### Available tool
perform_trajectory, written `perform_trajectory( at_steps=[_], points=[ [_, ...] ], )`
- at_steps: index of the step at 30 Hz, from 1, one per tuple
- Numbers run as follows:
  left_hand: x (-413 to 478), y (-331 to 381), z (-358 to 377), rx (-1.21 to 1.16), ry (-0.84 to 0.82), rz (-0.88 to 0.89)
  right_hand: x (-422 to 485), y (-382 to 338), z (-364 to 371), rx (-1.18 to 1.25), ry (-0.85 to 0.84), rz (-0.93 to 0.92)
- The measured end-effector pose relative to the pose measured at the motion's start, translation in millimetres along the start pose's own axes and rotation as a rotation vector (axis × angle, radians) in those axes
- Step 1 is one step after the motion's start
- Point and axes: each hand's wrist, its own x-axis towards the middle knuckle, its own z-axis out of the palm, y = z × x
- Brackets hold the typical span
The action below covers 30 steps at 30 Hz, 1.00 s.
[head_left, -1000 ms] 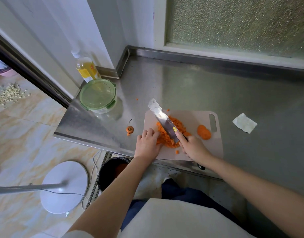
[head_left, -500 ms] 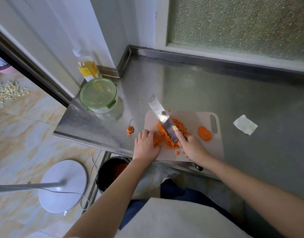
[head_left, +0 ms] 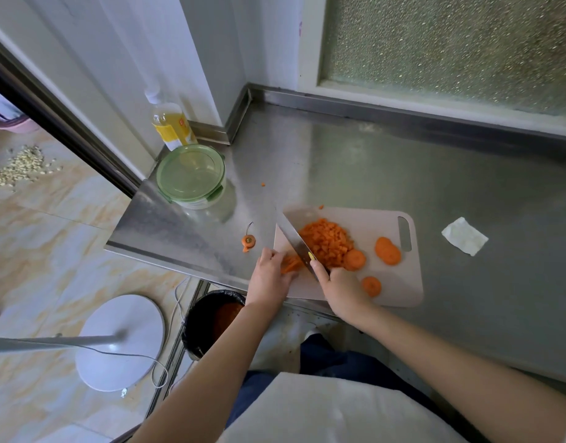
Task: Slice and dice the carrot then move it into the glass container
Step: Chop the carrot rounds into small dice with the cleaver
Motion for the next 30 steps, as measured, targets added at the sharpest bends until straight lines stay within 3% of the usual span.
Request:
perform_trajectory(
  at_steps=[5,14,18,24,26,30],
  points=[
    [0.3,2.1,4.6,-0.006,0.032,0.017,-1.5,-7.0,6.5,-0.195,0.034,-0.029],
    [-3.7,4.0,3.2,-0.040,0.058,0.017,-0.6,-9.8,8.8,-0.156,0.059,-0.036],
    [-5.0,3.9,2.1,-0.112,0.079,-0.035,4.2,-7.2,0.4,-0.094,-0.034,-0.068],
    [-8.7,1.6,-2.0,-0.110,0.075,-0.031,5.8,4.3,-22.5,-0.009,-0.045,-0.110],
    [-13.2,2.5,-11.3,-0.152,0.175,-0.059,3.7,7.8,-30.4,-0.007,-0.018,-0.176],
    [-22.0,16.2,-42.1,-0.237,0.586,0.053,5.4,19.1,-41.5,-0.294,0.154,-0.374]
  ],
)
